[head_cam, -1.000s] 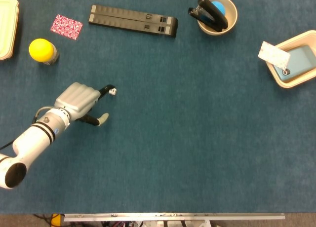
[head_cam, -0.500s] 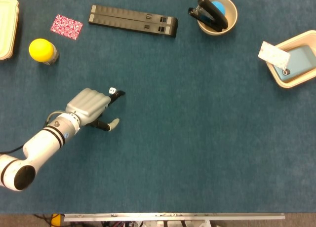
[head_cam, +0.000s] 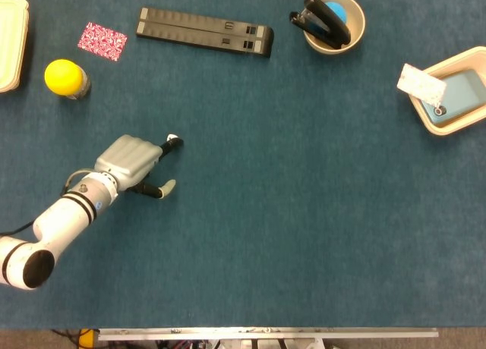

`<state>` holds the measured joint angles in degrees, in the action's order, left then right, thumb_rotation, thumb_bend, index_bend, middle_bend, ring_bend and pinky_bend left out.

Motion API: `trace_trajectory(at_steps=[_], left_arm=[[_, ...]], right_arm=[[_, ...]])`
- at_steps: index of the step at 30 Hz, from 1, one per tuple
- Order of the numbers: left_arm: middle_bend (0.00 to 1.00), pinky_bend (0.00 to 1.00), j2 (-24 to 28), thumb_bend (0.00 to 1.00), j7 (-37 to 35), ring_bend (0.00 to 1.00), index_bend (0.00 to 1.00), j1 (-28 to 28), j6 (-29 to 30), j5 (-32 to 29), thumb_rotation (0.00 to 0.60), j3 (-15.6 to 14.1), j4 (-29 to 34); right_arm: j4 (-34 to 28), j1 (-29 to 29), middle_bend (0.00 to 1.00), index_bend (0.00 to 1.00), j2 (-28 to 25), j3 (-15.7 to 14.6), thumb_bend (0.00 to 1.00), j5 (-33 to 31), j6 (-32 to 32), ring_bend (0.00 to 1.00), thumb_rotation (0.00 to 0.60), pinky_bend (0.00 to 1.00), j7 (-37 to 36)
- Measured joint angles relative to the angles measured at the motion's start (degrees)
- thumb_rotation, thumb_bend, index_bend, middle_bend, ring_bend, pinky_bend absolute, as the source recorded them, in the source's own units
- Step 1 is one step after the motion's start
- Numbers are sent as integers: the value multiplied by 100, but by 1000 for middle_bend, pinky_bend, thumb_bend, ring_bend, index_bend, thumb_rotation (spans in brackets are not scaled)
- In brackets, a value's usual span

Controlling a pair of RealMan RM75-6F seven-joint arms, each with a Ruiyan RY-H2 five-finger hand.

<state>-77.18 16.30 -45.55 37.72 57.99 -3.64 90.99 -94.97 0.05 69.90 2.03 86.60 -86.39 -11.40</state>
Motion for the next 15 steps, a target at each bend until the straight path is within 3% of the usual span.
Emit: trace_trajectory(at_steps=[15], left_arm=[[1000,1000,308,404,15,1000,0,56,124,-9,270,-99,177]], right_arm=[[-44,-11,238,253,9,-20,289,53,-32,52,600,63,38]])
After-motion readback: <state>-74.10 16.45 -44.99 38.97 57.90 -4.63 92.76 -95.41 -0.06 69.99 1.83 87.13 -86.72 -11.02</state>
